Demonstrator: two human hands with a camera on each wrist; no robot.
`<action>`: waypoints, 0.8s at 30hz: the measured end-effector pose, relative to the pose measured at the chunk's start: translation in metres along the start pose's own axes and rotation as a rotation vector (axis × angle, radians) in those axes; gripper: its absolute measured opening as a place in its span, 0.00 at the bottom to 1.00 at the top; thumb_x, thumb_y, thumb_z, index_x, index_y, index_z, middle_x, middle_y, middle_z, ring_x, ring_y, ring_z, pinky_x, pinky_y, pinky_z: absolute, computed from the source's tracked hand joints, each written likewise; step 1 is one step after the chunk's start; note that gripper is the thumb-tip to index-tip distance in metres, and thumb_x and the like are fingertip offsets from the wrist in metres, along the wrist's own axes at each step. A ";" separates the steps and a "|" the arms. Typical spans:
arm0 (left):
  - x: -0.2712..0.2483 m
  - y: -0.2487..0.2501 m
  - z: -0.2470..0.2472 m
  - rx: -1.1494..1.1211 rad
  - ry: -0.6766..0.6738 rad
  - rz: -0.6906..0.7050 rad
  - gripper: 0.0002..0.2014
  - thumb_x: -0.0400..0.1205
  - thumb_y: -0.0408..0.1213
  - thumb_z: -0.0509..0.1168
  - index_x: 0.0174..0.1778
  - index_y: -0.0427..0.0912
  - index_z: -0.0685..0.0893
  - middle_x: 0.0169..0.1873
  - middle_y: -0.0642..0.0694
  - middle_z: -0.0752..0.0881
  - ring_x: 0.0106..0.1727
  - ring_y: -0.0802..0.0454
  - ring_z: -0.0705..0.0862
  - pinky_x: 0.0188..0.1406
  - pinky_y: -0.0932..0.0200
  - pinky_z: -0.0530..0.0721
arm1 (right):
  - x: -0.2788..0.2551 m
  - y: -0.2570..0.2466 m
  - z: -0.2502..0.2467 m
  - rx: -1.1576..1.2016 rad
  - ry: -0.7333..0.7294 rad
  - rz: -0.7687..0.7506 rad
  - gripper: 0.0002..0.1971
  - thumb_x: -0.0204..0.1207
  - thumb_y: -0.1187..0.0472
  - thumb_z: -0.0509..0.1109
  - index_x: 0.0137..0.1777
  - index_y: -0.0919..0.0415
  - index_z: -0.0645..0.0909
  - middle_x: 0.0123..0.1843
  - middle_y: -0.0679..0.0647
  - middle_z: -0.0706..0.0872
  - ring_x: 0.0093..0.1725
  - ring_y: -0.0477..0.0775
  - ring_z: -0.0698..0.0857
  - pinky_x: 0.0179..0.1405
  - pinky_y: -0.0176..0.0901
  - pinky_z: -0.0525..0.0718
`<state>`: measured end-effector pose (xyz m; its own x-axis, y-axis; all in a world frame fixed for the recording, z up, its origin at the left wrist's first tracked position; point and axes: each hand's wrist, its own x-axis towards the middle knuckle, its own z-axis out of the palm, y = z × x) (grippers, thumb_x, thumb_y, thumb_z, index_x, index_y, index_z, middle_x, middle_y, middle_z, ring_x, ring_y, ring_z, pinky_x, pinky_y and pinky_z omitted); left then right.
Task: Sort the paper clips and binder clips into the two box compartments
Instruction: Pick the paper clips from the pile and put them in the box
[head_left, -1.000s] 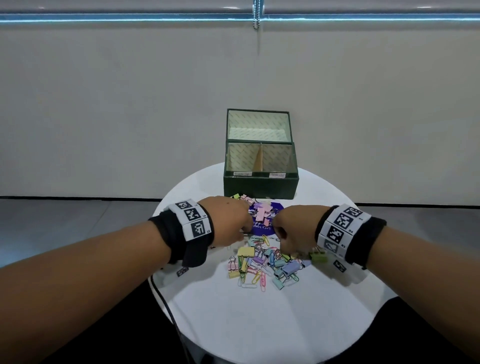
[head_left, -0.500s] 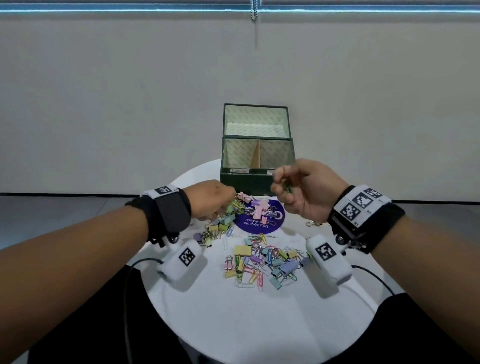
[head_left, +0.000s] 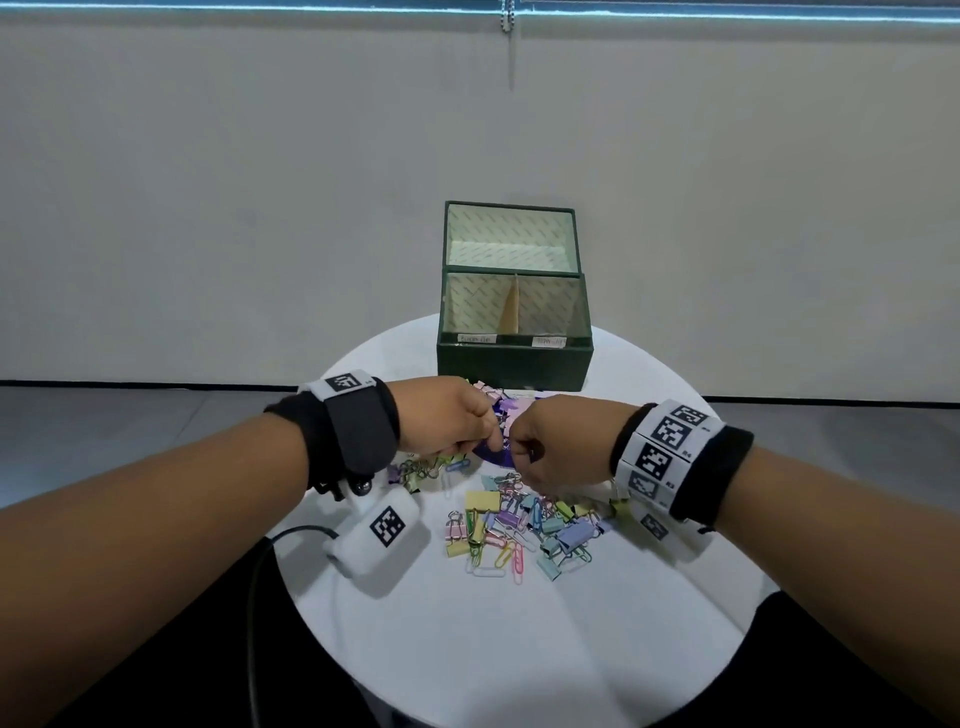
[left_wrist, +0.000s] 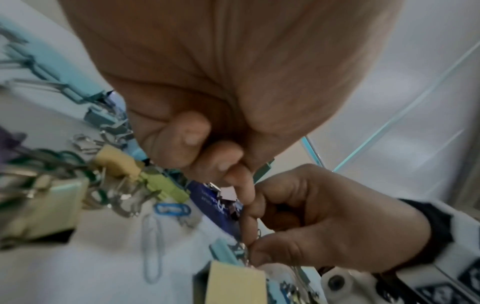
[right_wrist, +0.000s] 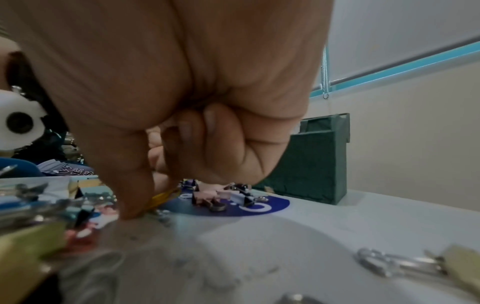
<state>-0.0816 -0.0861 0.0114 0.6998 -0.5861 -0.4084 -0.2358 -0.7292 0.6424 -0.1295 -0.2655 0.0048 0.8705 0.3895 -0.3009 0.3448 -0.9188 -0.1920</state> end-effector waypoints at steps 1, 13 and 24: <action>0.001 0.003 0.002 0.080 0.033 0.012 0.14 0.89 0.39 0.59 0.49 0.39 0.89 0.23 0.54 0.78 0.23 0.57 0.72 0.27 0.61 0.72 | 0.000 0.000 0.002 -0.018 0.006 0.009 0.05 0.77 0.58 0.68 0.43 0.53 0.85 0.38 0.49 0.87 0.38 0.53 0.82 0.39 0.45 0.84; -0.013 0.013 0.006 0.741 0.043 0.080 0.09 0.80 0.41 0.68 0.54 0.55 0.88 0.50 0.57 0.87 0.51 0.54 0.84 0.49 0.61 0.81 | -0.009 0.040 -0.026 0.461 0.088 0.116 0.07 0.84 0.54 0.67 0.47 0.56 0.82 0.40 0.47 0.84 0.34 0.45 0.78 0.35 0.35 0.76; 0.002 0.034 0.030 0.903 0.058 0.103 0.09 0.84 0.48 0.64 0.50 0.50 0.87 0.44 0.50 0.85 0.45 0.49 0.84 0.47 0.55 0.86 | 0.022 0.063 -0.079 0.935 0.426 0.308 0.11 0.82 0.71 0.58 0.46 0.60 0.80 0.33 0.54 0.79 0.28 0.50 0.72 0.23 0.39 0.70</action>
<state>-0.1078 -0.1223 0.0128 0.6731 -0.6628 -0.3281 -0.7205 -0.6878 -0.0887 -0.0608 -0.3197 0.0598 0.9873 -0.0714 -0.1423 -0.1589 -0.4898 -0.8572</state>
